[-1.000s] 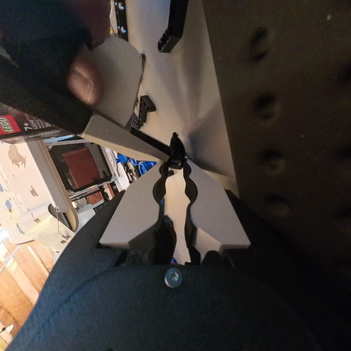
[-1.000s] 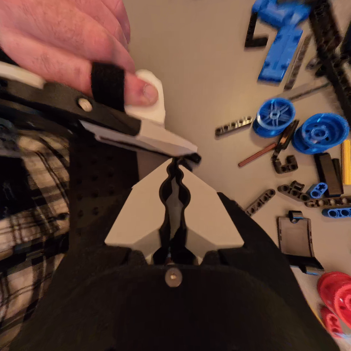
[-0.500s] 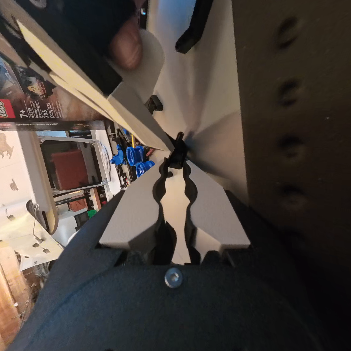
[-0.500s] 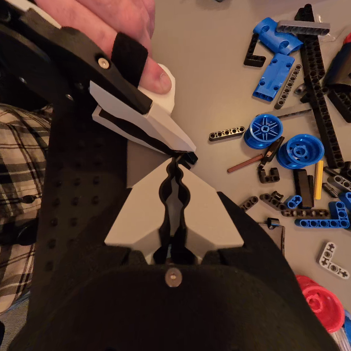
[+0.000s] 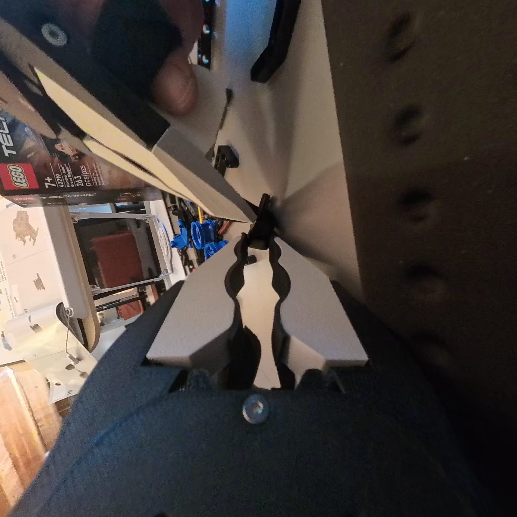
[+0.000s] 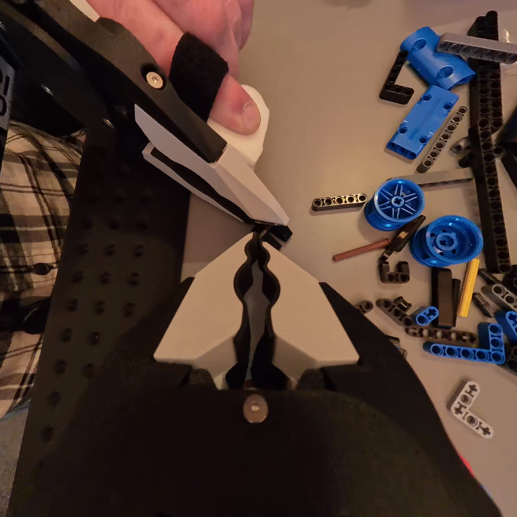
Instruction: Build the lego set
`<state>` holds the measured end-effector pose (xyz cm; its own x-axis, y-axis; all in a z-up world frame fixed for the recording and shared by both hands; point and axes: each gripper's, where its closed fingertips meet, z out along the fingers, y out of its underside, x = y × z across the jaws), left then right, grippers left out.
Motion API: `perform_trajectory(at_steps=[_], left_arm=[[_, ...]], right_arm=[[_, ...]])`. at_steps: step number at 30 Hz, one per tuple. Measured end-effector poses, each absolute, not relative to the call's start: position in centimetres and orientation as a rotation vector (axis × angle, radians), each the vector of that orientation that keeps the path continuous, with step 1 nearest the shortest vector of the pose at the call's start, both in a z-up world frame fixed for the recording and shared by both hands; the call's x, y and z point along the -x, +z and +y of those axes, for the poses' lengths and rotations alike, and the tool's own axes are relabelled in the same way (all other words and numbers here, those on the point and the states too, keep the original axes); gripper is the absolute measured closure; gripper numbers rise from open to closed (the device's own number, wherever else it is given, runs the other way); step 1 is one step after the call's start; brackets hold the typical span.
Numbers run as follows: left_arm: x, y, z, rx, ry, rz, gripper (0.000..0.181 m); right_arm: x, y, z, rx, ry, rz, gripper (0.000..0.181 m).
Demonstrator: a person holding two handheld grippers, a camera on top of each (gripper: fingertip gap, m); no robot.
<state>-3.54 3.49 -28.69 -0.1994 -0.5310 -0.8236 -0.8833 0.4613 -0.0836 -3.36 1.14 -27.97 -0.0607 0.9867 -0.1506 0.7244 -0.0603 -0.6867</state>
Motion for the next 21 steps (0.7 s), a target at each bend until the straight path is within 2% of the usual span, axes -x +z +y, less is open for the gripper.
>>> perform_trajectory(at_steps=[8, 10, 12, 13, 21], left_arm=[[3.5, -28.7, 3.2, 1.114, 0.558, 1.916, 0.17], [0.4, -28.6, -0.7, 1.029, 0.277, 1.955, 0.169], [-0.5, -27.9, -0.1, 0.954, 0.414, 1.948, 0.168], [0.6, -28.7, 1.2, 1.092, 0.391, 1.938, 0.166], [1.7, -28.7, 1.9, 1.167, 0.331, 1.851, 0.167]], right_arm=[[3.1, -27.9, 1.4, 1.835, 0.987, -1.865, 0.181], [3.4, -27.6, 3.8, 1.855, 0.894, -1.778, 0.181], [3.8, -27.7, 2.5, 1.845, 0.976, -1.872, 0.181], [3.8, -28.3, 1.8, 1.836, 0.935, -1.929, 0.181], [1.3, -25.5, 4.1, 1.797, 0.899, -1.719, 0.181]])
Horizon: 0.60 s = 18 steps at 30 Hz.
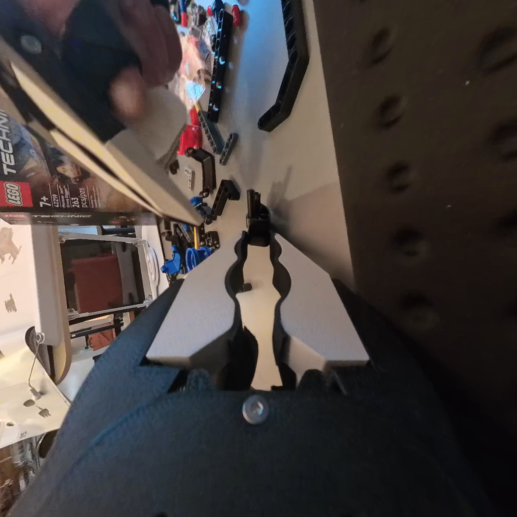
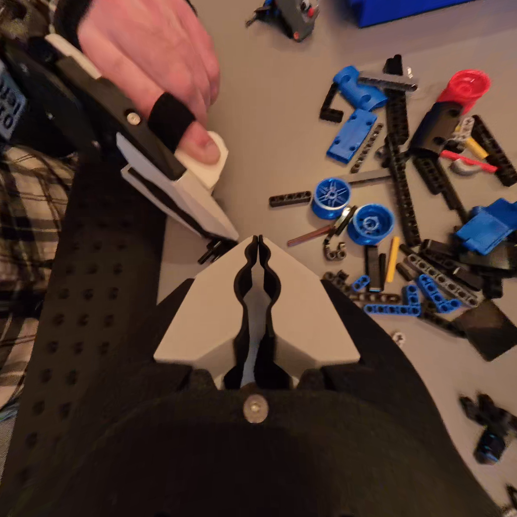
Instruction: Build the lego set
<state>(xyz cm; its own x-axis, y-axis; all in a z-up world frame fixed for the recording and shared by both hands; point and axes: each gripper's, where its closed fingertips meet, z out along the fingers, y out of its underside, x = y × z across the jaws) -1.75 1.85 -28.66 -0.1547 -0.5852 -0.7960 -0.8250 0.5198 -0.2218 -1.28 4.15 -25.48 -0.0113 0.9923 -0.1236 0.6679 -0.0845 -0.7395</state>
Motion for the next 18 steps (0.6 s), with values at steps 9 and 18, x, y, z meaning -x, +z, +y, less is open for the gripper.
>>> perform_trajectory(at_steps=[9, 18], left_arm=[[0.9, -28.0, 0.8, 1.019, 0.303, 1.852, 0.167], [0.7, -27.1, 0.1, 0.902, 0.346, 1.86, 0.167]], right_arm=[[1.0, -27.0, 1.0, 1.559, 0.892, -1.902, 0.151], [0.7, -26.7, -0.7, 1.595, 1.083, -1.909, 0.176]])
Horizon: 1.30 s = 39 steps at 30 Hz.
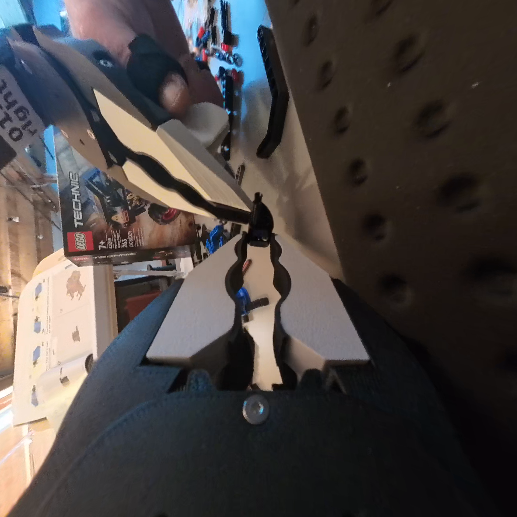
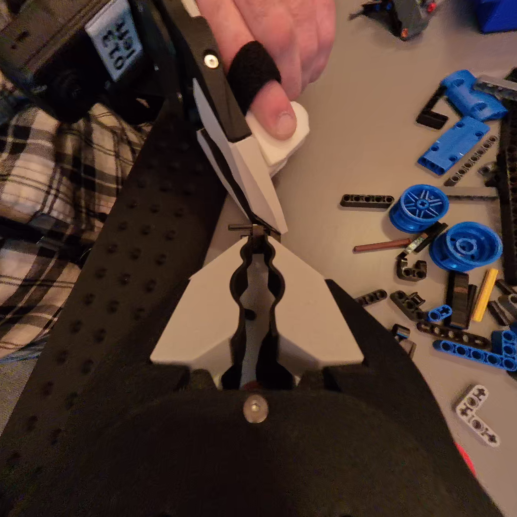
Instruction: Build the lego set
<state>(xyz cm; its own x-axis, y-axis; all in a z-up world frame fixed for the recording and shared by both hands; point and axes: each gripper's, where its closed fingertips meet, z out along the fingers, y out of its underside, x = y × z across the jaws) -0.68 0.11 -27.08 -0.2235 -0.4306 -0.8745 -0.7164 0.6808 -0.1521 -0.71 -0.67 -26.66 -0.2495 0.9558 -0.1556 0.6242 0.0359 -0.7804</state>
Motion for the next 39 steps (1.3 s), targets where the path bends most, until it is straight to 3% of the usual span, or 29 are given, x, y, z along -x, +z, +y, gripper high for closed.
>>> perform_trajectory(at_steps=[4, 6, 7, 13, 24, 28, 36, 39], left_arm=[[0.7, -26.8, -0.3, 0.876, 0.324, 1.861, 0.167], [0.7, -26.8, -0.6, 0.841, 0.338, 1.869, 0.167], [0.6, -26.8, -0.7, 0.828, 0.342, 1.873, 0.167], [0.4, -26.6, -1.0, 0.756, 0.372, 1.889, 0.167], [0.7, -27.1, -0.5, 0.823, 0.324, 1.891, 0.167], [1.4, -27.4, 0.2, 0.963, 0.258, 1.877, 0.166], [1.2, -27.8, -0.2, 1.357, -0.189, 1.787, 0.149], [1.2, -28.7, 0.7, 1.439, -0.198, 1.767, 0.161]], right_arm=[[0.7, -26.5, -0.6, 1.602, 1.093, -1.894, 0.175], [0.8, -26.7, -0.1, 1.614, 1.058, -1.883, 0.155], [0.9, -26.7, -0.2, 1.604, 1.073, -1.887, 0.153], [0.5, -26.8, -1.1, 1.608, 1.163, -1.942, 0.164], [0.4, -27.5, -1.1, 1.597, 1.079, -1.973, 0.167], [0.5, -27.4, -0.4, 1.603, 1.036, -1.938, 0.167], [0.5, -27.8, 0.3, 1.592, 0.962, -1.925, 0.166], [0.6, -27.9, 0.2, 1.585, 0.937, -1.937, 0.166]])
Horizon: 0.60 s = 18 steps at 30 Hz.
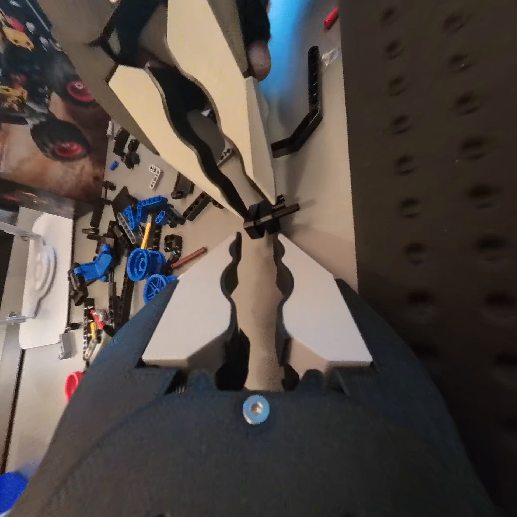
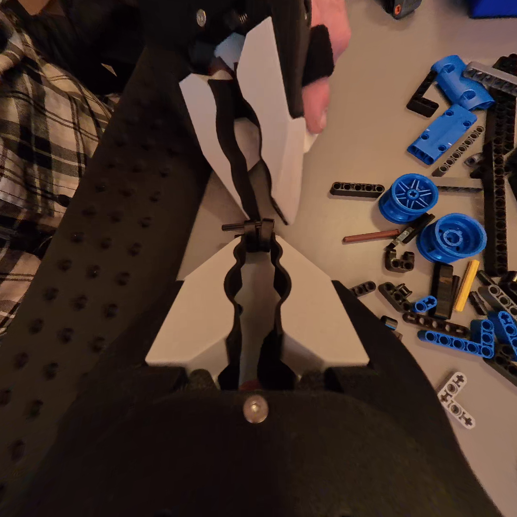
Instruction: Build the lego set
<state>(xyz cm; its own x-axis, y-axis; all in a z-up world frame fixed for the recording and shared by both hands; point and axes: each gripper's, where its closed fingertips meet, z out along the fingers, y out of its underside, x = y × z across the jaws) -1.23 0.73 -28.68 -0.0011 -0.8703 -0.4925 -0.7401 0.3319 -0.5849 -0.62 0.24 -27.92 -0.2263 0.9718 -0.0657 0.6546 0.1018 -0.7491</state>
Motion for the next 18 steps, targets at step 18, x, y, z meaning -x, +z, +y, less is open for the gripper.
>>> perform_trajectory(at_steps=[18], left_arm=[[1.09, -29.22, 1.63, 1.437, -0.119, 1.791, 0.175]], right_arm=[[0.42, -28.53, 0.52, 1.591, 0.846, -1.968, 0.167]])
